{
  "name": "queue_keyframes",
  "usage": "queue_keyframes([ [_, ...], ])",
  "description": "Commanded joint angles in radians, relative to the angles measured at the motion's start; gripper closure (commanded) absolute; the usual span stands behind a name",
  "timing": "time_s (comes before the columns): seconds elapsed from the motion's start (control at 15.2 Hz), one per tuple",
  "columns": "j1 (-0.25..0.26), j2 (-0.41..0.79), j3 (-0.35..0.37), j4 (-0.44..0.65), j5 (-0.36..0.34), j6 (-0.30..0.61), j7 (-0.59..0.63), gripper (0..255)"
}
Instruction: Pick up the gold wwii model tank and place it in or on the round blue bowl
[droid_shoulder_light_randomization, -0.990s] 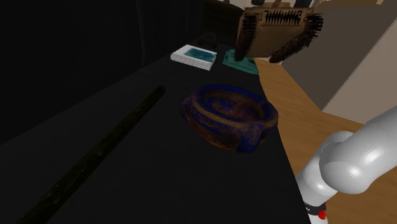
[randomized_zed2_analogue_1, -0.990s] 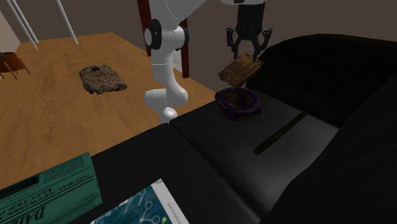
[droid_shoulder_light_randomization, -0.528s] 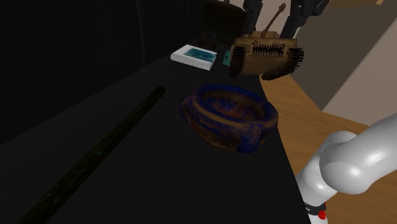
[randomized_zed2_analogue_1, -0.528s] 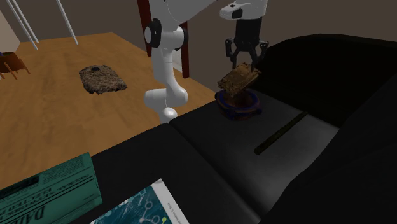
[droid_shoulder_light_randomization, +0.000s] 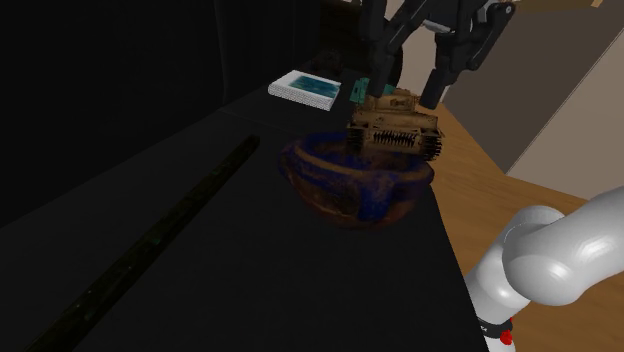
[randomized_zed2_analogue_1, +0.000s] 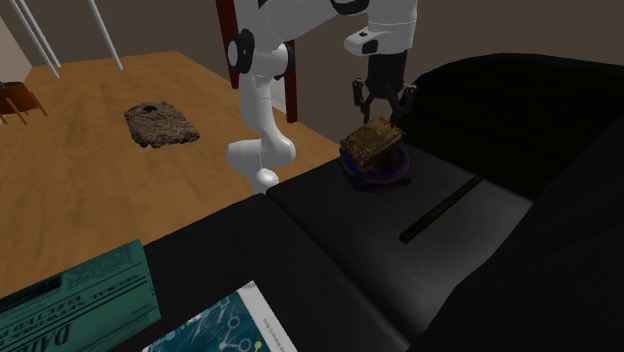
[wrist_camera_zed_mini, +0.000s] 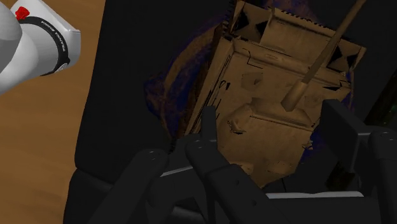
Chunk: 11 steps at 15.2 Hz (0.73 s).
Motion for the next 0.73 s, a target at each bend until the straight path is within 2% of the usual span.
queue_keyframes([
  [0.0,0.001,-0.007,-0.003,-0.016,0.002,0.009,-0.005,255],
  [0.33,0.001,-0.007,-0.002,-0.016,0.002,0.009,-0.005,255],
  [0.4,0.001,-0.007,-0.002,-0.016,0.002,0.009,-0.005,0],
  [0.66,0.001,-0.008,-0.003,-0.017,0.002,0.009,-0.006,0],
])
